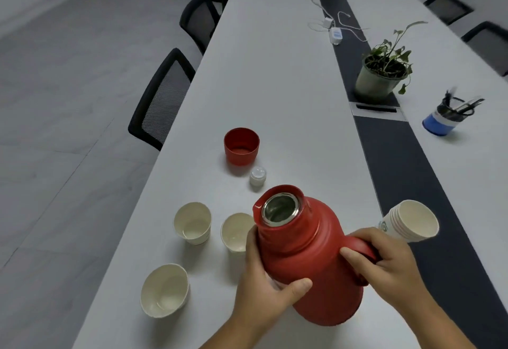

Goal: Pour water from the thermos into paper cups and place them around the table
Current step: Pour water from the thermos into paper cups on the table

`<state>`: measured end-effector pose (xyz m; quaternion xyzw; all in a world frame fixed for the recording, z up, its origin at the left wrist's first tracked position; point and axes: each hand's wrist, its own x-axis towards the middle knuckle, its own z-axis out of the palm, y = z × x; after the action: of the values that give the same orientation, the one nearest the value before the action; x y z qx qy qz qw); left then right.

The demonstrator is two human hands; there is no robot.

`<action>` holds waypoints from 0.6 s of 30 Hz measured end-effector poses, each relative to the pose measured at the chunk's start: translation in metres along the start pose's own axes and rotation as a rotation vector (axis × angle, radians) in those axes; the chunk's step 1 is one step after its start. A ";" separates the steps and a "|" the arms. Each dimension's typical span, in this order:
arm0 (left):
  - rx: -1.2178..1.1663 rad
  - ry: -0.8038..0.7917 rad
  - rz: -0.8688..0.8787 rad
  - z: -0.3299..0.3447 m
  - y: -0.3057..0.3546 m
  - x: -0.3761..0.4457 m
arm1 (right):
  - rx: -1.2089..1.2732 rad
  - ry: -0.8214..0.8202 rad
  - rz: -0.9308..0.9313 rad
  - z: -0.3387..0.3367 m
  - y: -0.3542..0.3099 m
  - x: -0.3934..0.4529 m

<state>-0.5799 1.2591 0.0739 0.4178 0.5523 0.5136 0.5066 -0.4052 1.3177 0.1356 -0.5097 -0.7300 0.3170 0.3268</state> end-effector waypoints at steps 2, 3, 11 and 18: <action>0.092 -0.060 0.062 0.000 0.008 0.010 | 0.071 0.046 0.038 -0.003 0.008 -0.003; 0.135 -0.092 0.094 0.001 0.011 0.017 | 0.099 0.067 0.058 -0.004 0.014 -0.004; 0.334 -0.212 0.141 0.018 0.025 0.088 | 0.104 0.132 0.064 -0.010 0.051 0.028; 0.419 -0.259 0.133 0.039 0.029 0.160 | 0.139 0.237 0.105 -0.006 0.096 0.077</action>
<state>-0.5646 1.4255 0.0833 0.6113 0.5485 0.3624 0.4406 -0.3695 1.4181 0.0749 -0.5571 -0.6351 0.3209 0.4281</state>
